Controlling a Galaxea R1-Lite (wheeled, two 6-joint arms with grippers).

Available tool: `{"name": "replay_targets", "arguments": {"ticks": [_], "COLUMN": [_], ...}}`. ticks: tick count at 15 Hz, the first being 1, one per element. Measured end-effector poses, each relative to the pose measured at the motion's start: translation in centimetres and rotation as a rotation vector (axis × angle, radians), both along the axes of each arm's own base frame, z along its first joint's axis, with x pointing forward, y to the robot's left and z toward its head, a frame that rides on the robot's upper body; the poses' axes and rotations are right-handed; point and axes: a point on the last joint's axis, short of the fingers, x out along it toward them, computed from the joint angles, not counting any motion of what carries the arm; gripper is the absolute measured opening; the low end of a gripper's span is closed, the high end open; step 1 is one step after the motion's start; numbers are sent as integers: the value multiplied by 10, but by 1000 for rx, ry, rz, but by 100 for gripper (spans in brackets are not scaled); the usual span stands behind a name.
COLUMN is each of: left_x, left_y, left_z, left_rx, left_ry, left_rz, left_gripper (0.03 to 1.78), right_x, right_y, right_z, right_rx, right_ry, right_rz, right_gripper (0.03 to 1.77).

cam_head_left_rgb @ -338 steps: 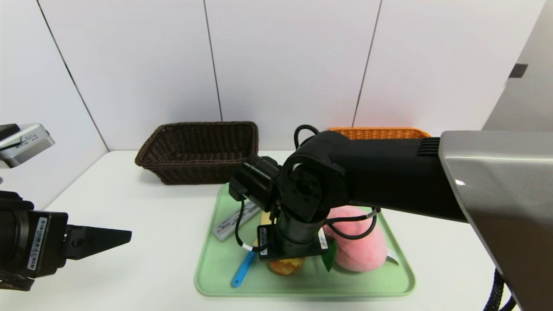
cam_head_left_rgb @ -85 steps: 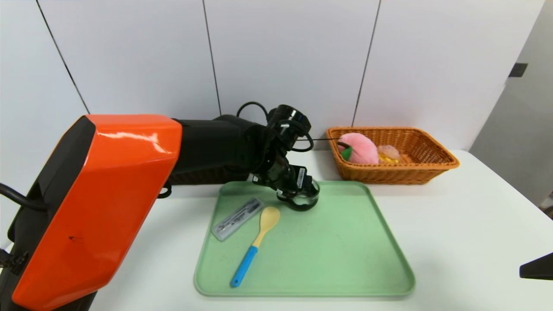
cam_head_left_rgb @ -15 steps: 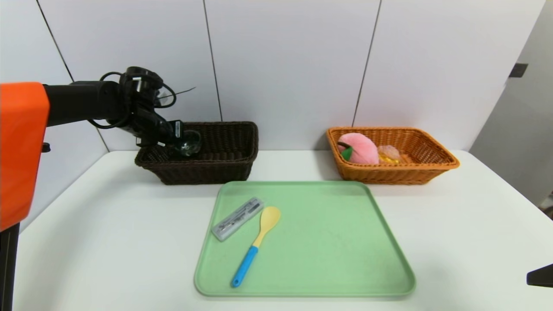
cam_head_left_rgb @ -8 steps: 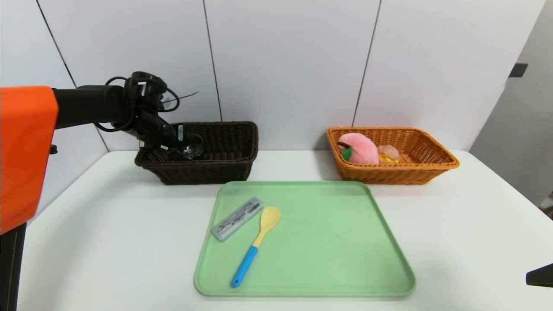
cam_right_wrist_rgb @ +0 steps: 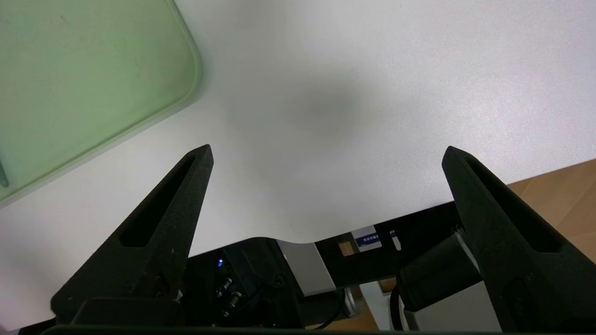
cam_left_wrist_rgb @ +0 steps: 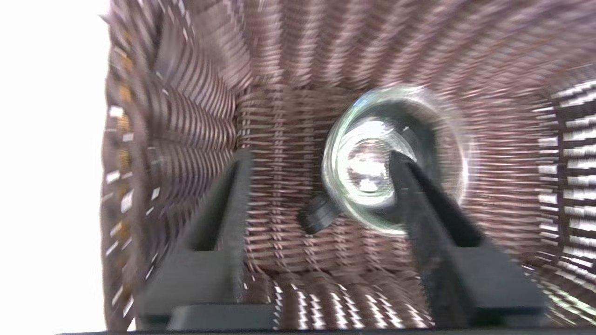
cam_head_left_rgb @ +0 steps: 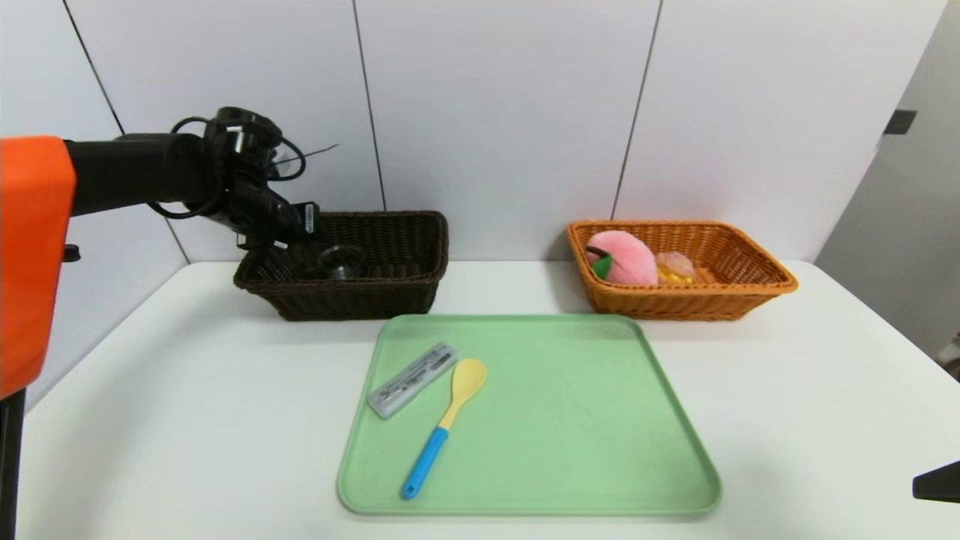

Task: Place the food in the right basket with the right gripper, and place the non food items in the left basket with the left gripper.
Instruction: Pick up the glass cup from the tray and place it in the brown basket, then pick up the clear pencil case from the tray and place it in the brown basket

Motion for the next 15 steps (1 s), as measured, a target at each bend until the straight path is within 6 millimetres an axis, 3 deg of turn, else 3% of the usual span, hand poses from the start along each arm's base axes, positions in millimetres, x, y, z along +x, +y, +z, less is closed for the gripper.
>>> {"name": "replay_targets", "arguments": {"ticks": [3, 6, 8, 11, 15], "left_x": [-34, -97, -143, -197, -254], "left_y": [-20, -49, -62, -62, -48], "left_z": [46, 101, 125, 133, 117], "left_rx": [-14, -26, -32, -26, 2], "left_ry": [-76, -135, -154, -140, -100], "left_rz": [-59, -169, -244, -301, -322], "left_gripper": [130, 142, 148, 156, 162], "right_x": [1, 2, 0, -8, -12], "right_y": [0, 1, 0, -2, -3], "right_z": [1, 3, 6, 13, 27], "right_rx": [6, 11, 4, -26, -131], "right_ry": [-18, -49, -73, -158, -388], "right_rz": [2, 9, 16, 105, 318], "right_gripper": [170, 170, 170, 170, 170]}}
